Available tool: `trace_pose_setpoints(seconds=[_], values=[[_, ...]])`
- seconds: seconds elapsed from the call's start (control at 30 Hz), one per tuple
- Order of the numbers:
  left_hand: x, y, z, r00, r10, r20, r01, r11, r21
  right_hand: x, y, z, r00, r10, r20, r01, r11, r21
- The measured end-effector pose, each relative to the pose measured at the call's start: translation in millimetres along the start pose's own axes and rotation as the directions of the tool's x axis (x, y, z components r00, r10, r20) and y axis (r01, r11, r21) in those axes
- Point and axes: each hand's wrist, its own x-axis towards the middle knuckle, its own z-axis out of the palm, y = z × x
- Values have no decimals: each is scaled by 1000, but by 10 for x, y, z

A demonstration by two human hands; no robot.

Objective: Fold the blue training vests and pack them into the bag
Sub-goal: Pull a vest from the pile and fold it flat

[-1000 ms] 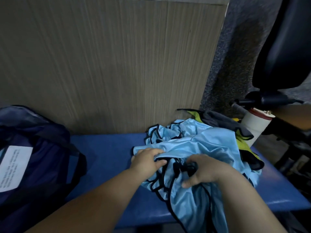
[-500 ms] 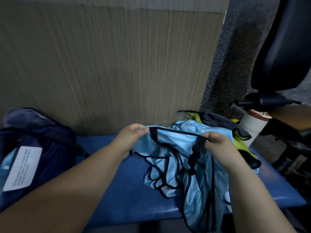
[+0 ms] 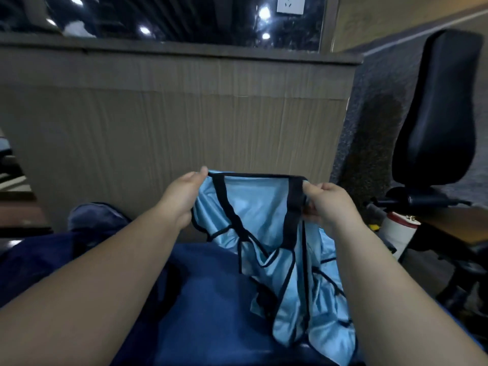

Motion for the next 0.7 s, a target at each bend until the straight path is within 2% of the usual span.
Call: trace_pose_setpoints(seconds=[0.07,0.2,0.3,0.33,0.37,0.4,0.43,0.47,0.5,0.57,0.63,0.7], values=[[-74,222,-109,998,51,-27,-51,999,-2,-90,-168,74,997,5,75,-12,996,92],[-172,775,-283,990,134,-55,-133,991,9,-270,-563,249,975,-114,189,98,991,94],[-227,1180,-334,976,204,-76,-205,979,-5,-356,-917,410,965,-153,212,133,986,106],[-245,1277,-325,972,224,-71,-224,975,0,-363,-1000,454,967,-157,202,151,988,43],[-277,1347,-301,970,235,-61,-234,972,20,-371,-1052,494,967,-163,197,185,978,-98],[-300,1386,-263,969,241,-51,-239,970,44,-396,-1064,531,968,-166,188,218,928,-302],[-326,1397,-219,971,238,-34,-235,969,73,-462,-1059,574,970,-189,154,242,827,-508],[-357,1386,-169,973,229,-9,-227,969,95,-538,-1030,627,962,-247,120,266,731,-629],[-391,1352,-119,978,208,20,-209,971,114,-649,-998,685,943,-313,110,306,693,-653],[-456,1249,-36,984,167,66,-175,973,151,-788,-876,813,911,-366,191,407,713,-571],[-506,1152,15,984,142,105,-159,971,176,-856,-695,946,911,-245,331,386,786,-482],[-561,1080,47,984,120,131,-140,978,156,-896,-506,1034,909,-86,408,273,862,-427]])
